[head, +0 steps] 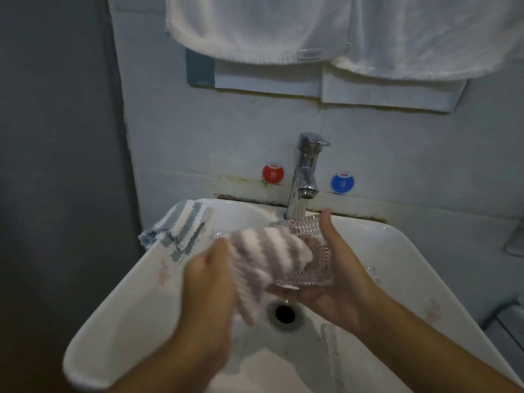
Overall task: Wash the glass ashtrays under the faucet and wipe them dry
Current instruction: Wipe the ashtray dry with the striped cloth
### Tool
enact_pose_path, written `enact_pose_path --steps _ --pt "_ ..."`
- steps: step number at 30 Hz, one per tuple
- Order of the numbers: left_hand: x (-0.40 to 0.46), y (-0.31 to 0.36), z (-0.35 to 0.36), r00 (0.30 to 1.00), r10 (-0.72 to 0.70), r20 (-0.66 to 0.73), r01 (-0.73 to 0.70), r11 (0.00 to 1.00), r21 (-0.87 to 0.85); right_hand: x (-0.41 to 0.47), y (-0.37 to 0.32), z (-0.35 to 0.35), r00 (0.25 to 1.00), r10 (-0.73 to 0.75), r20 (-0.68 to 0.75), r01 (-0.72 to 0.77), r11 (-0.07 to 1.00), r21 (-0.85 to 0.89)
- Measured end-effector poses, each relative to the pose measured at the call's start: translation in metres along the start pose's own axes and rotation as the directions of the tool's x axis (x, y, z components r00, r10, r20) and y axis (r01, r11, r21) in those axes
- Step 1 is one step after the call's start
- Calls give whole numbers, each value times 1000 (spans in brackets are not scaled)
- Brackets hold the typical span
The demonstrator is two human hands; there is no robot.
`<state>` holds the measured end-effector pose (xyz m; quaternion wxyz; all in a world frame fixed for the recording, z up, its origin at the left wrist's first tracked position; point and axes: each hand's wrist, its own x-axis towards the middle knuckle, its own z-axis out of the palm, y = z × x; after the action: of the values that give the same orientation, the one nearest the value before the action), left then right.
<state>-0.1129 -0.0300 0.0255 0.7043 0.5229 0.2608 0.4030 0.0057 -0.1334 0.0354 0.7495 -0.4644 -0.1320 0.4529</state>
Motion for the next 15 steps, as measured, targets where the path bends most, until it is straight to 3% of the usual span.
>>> enact_pose_path --steps 4,10,15 --pt "31 19 -18 988 -88 -130 50 960 -274 4 2 -5 993 -76 -90 80 996 37" --pt "36 7 -19 995 -92 -30 88 990 -108 4 6 -3 980 -188 -72 173 969 -178" --pt "35 -4 -10 982 -131 133 140 988 -65 6 13 -3 960 -266 -90 193 858 -476"
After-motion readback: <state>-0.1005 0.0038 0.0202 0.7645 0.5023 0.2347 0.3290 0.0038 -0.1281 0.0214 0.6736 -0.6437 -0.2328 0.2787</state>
